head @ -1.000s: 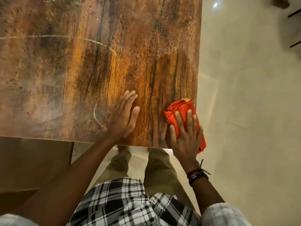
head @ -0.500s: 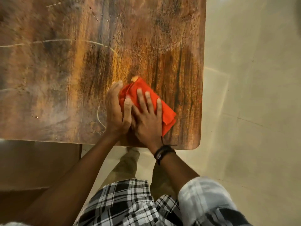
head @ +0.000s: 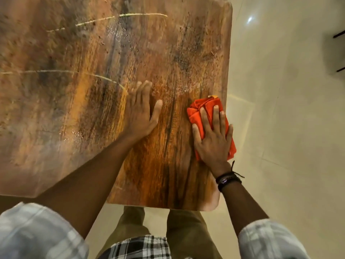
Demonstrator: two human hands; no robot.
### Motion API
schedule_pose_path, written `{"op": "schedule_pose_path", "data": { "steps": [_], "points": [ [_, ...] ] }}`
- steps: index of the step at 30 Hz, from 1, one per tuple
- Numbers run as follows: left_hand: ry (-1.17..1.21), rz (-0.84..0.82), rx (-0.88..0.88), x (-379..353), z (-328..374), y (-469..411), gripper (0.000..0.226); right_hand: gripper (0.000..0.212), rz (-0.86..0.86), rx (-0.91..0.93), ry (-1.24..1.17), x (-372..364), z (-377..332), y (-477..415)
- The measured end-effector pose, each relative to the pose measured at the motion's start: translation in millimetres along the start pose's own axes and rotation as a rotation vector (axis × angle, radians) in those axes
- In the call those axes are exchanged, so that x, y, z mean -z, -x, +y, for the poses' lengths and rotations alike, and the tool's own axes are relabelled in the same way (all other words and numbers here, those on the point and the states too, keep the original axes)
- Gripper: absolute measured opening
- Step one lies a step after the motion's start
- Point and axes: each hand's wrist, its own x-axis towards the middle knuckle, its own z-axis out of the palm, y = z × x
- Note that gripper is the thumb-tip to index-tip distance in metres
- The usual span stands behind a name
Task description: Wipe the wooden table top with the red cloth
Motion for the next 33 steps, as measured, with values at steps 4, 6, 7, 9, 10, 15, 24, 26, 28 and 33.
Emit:
{"op": "schedule_pose_path", "data": {
  "steps": [4, 6, 7, 9, 10, 15, 24, 26, 28, 33],
  "points": [
    [-0.133, -0.066, -0.033, -9.2, -0.1, -1.4, 0.063, 0.065, 0.044, -0.001, -0.007, 2.1, -3.8, -81.2],
    [-0.158, -0.065, -0.044, -9.1, -0.1, -3.2, 0.062, 0.065, 0.057, -0.018, -0.001, 3.3, -9.9, -118.8],
    [-0.173, -0.065, -0.050, -9.4, 0.0, -4.4, 0.061, 0.065, 0.061, -0.021, 0.000, 4.4, -13.7, -136.6],
    [-0.193, -0.062, -0.052, -9.8, 0.1, -4.3, 0.059, 0.065, 0.055, -0.021, -0.009, 6.7, -20.8, -166.6],
    [-0.198, -0.061, -0.053, -10.0, 0.0, -3.8, 0.058, 0.064, 0.043, -0.022, -0.017, 7.2, -23.6, -177.5],
    [-0.194, -0.061, -0.052, -7.5, 1.5, -1.9, 0.057, 0.062, 0.042, -0.003, -0.032, 3.7, -27.3, -174.4],
    [0.040, 0.032, -0.021, 1.2, 4.0, 1.2, 0.066, 0.059, -0.062, 0.225, -0.006, -6.5, -55.3, -2.0],
    [0.069, 0.032, -0.023, 2.2, 3.4, 0.8, 0.069, 0.059, -0.099, 0.281, 0.023, -8.6, -56.4, 22.6],
    [0.078, 0.032, -0.025, 2.6, 3.0, 0.2, 0.072, 0.059, -0.111, 0.309, 0.030, -7.8, -54.2, 20.3],
    [0.077, 0.010, 0.004, 2.9, 2.3, -0.4, 0.073, 0.058, -0.033, 0.308, 0.045, -5.0, -65.9, -55.4]
  ]
}}
